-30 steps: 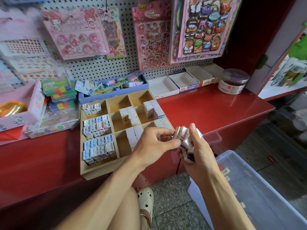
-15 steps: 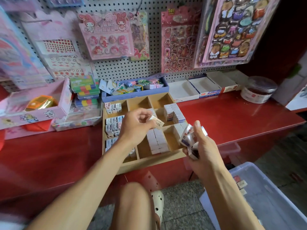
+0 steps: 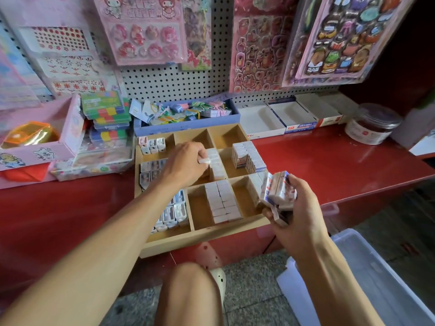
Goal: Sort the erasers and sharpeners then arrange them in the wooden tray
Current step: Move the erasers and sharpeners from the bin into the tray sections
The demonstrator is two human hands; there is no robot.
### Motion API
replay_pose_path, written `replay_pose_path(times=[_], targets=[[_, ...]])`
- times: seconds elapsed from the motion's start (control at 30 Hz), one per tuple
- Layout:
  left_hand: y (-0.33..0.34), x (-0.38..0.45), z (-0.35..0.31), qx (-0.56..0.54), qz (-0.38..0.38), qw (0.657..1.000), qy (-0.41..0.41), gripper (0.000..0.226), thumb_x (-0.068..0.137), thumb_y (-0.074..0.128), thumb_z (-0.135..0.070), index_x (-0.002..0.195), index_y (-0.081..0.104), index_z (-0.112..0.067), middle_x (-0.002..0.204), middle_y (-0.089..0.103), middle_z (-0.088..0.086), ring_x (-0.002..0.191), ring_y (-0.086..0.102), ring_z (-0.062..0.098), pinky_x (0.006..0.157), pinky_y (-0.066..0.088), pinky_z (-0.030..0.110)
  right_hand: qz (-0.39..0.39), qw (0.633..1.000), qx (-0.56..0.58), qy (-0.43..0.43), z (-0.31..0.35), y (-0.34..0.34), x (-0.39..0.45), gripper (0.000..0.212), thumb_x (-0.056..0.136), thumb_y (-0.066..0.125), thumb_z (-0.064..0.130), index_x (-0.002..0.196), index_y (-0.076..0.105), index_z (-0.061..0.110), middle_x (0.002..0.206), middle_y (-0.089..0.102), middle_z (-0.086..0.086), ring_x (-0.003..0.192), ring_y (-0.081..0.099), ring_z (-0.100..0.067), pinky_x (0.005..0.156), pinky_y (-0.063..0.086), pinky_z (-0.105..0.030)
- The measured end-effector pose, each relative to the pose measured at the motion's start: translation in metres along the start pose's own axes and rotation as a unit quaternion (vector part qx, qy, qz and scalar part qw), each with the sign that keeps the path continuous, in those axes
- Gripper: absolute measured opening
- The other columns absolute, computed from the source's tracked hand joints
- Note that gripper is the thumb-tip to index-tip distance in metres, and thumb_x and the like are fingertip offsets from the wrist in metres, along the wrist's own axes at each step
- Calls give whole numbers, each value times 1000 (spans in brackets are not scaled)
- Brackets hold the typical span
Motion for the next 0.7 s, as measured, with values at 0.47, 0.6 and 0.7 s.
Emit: replay_pose_path(times=[0.47,0.6,0.7], targets=[[-2,-8,-9,39,-43,998,23,12,87,67,-25,98,69,-21,102,68,-3,94,63,18,76,49,29,12,998,-53,-43,0,-2,-9,22,100,54,25,93,68,10,74,65,-8,52,54,-13,44,38,-24],[-10,-33,-48,-219,57,973,36,16,86,70,-38,87,73,-22,84,72,-9,74,68,9,71,56,33,33,994,-73,-72,3,2,-14,25,103,50,25,88,65,11,63,61,-6,50,42,-14,40,28,-21],[-9,-48,-73,-279,188,940,50,33,74,81,-41,100,70,-25,83,70,-7,71,66,9,71,56,38,54,992,-74,-84,7,5,-20,27,105,47,24,92,65,8,69,67,-8,56,59,-17,45,39,-23]])
Point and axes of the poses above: each hand's wrist, its own x-axis towards the middle knuckle, its own y-axis out of the palm, z = x × y, the point moved 2 cm from there along x, towards the middle knuckle
